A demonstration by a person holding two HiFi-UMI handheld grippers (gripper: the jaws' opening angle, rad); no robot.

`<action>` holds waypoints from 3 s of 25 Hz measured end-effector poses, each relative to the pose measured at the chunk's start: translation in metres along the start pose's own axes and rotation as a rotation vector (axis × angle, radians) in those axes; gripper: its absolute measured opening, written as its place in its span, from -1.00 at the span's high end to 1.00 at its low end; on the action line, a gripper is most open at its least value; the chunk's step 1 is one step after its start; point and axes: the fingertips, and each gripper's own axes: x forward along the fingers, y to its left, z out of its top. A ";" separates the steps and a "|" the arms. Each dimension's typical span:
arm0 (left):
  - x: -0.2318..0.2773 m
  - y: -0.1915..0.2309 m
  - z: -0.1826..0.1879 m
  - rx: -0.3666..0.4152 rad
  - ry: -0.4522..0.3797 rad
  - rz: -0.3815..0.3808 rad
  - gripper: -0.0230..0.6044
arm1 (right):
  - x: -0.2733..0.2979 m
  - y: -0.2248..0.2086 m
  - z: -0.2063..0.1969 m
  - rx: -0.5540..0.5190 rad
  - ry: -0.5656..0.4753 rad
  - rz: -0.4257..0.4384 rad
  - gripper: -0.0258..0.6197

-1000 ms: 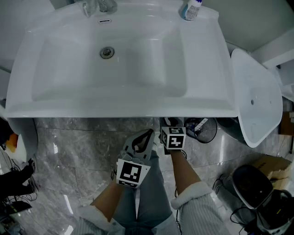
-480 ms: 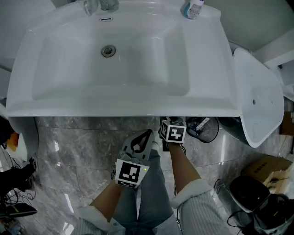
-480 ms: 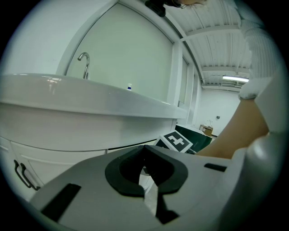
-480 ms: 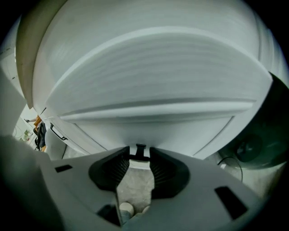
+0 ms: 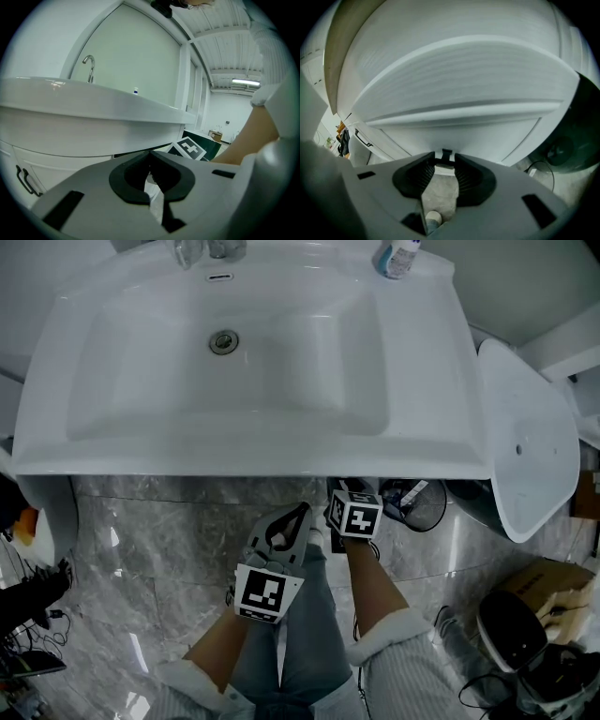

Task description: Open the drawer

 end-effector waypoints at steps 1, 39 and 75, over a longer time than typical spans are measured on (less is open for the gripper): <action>0.000 0.000 0.000 -0.004 -0.001 0.002 0.88 | -0.002 0.001 -0.003 0.004 -0.002 0.000 0.49; -0.002 -0.004 -0.001 -0.017 -0.003 0.001 0.88 | -0.045 0.007 -0.063 0.052 0.000 -0.028 0.49; -0.004 -0.004 0.002 -0.017 -0.002 0.000 0.88 | -0.058 0.007 -0.091 0.080 0.017 -0.079 0.45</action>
